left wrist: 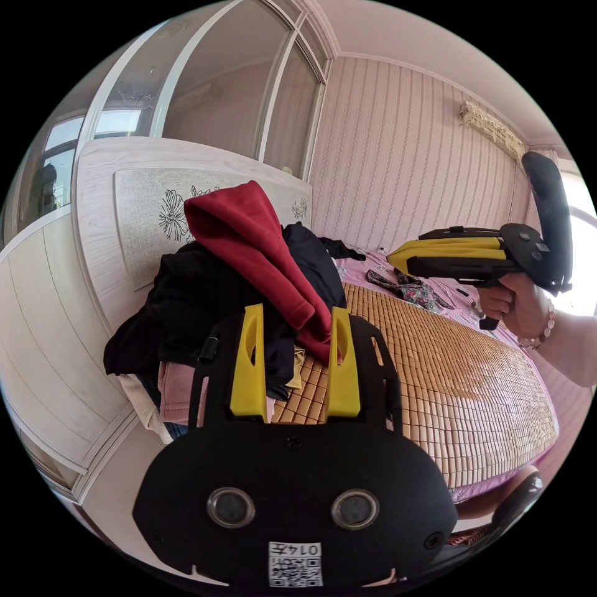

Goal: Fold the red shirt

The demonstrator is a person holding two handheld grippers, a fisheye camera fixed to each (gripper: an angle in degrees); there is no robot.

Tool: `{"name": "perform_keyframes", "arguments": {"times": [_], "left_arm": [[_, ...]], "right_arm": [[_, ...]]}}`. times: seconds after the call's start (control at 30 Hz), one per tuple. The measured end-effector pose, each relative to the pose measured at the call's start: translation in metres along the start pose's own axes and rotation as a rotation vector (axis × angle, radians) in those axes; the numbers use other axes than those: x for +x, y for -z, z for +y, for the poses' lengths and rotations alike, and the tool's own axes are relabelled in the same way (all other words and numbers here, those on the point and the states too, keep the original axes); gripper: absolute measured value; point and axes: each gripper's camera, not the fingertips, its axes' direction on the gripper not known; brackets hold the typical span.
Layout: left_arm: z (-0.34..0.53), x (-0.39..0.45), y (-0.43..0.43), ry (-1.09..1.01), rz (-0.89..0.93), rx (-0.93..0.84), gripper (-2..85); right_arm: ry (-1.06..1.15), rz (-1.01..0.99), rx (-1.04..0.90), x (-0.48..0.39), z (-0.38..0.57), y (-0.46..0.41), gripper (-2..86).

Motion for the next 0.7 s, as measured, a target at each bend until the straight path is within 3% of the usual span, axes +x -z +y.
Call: {"name": "perform_keyframes", "arguments": {"times": [0.2, 0.4, 0.53, 0.7], "left_arm": [[0.0, -0.016, -0.012, 0.008, 0.002, -0.012, 13.9], [0.007, -0.029, -0.011, 0.04, 0.026, 0.043, 13.8], [0.01, -0.036, -0.014, 0.058, 0.021, 0.032, 13.9], [0.005, -0.038, -0.014, 0.052, 0.0, 0.018, 13.9]], "right_arm": [[-0.02, 0.012, -0.039, -0.002, 0.005, -0.017, -0.7], [0.003, -0.075, -0.02, -0.005, 0.015, -0.015, -0.7], [-0.023, -0.208, -0.166, 0.01, 0.022, -0.036, -0.6], [-0.105, -0.257, -0.126, 0.035, 0.03, -0.042, -0.6]]}}
